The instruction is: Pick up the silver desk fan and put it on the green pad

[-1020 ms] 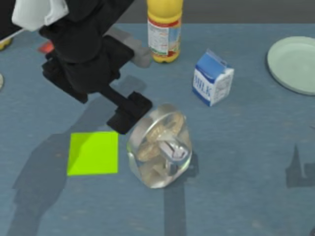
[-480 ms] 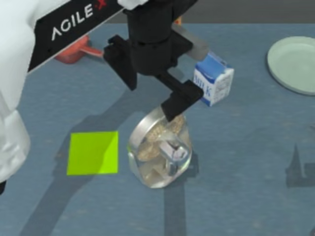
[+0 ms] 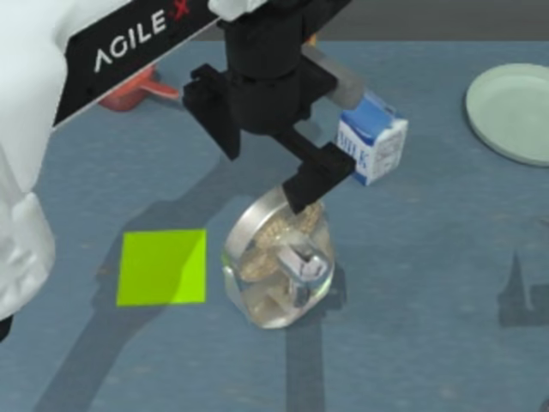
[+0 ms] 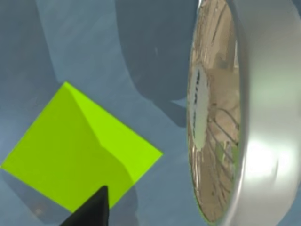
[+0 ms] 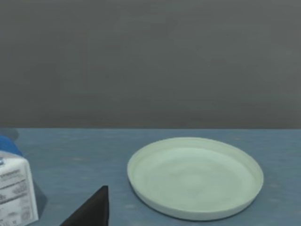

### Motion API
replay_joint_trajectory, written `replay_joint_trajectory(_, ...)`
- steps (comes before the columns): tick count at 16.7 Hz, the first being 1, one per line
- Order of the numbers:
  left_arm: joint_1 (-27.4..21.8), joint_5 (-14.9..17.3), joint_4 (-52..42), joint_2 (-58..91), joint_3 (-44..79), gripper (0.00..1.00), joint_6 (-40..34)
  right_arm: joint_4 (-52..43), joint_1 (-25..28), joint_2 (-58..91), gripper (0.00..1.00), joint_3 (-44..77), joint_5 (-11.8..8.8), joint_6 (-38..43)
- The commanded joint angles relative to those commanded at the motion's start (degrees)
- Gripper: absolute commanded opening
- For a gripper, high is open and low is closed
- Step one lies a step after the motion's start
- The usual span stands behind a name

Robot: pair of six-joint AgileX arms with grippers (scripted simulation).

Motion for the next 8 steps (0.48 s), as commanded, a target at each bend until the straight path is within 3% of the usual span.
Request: replay_joint_trajectory(8,-0.1,0.0,11.1,-1.0,-12.2,1.00,0.0,0.0,0.0,0.0,1.00,0.0,0.0,0.0)
